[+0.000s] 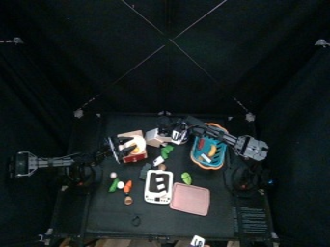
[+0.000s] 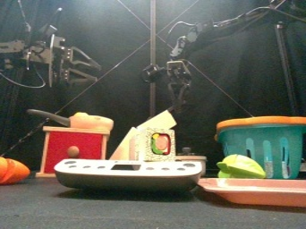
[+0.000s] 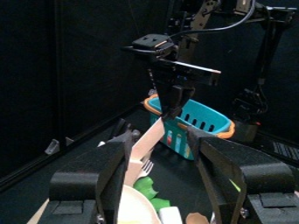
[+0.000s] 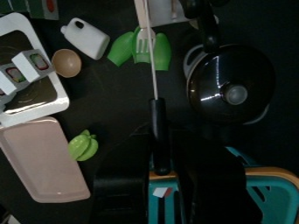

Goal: Place cleaver back in holder

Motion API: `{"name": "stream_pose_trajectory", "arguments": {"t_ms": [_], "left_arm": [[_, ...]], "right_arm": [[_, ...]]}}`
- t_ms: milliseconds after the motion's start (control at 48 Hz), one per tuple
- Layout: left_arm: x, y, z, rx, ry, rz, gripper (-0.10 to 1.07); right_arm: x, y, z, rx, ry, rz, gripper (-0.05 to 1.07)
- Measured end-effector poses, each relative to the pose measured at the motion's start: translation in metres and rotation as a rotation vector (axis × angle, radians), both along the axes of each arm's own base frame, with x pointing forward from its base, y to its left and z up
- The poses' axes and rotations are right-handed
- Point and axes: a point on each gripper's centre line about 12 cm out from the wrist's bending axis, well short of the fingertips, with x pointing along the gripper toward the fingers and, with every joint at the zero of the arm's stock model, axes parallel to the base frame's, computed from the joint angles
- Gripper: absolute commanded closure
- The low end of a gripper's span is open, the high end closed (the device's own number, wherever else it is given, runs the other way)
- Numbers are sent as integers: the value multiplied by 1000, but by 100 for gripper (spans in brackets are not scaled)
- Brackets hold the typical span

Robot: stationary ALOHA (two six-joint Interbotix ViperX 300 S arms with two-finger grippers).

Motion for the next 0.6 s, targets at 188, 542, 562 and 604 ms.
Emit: {"name": "stream_pose_trajectory", "arguments": {"t_ms": [188, 542, 562, 604], "left_arm": [[0, 0, 1, 1, -3, 0, 10], [0, 0, 0, 0, 0, 0, 10], [0, 0, 0, 0, 0, 0, 10], [0, 0, 0, -1, -1, 0, 10]], "right_arm": [[2, 0, -4, 12, -1, -1, 43], [5, 2, -5, 27, -12, -2, 43], [5, 2, -5, 27, -12, -2, 43], [5, 1, -4, 28, -14, -4, 42]]}}
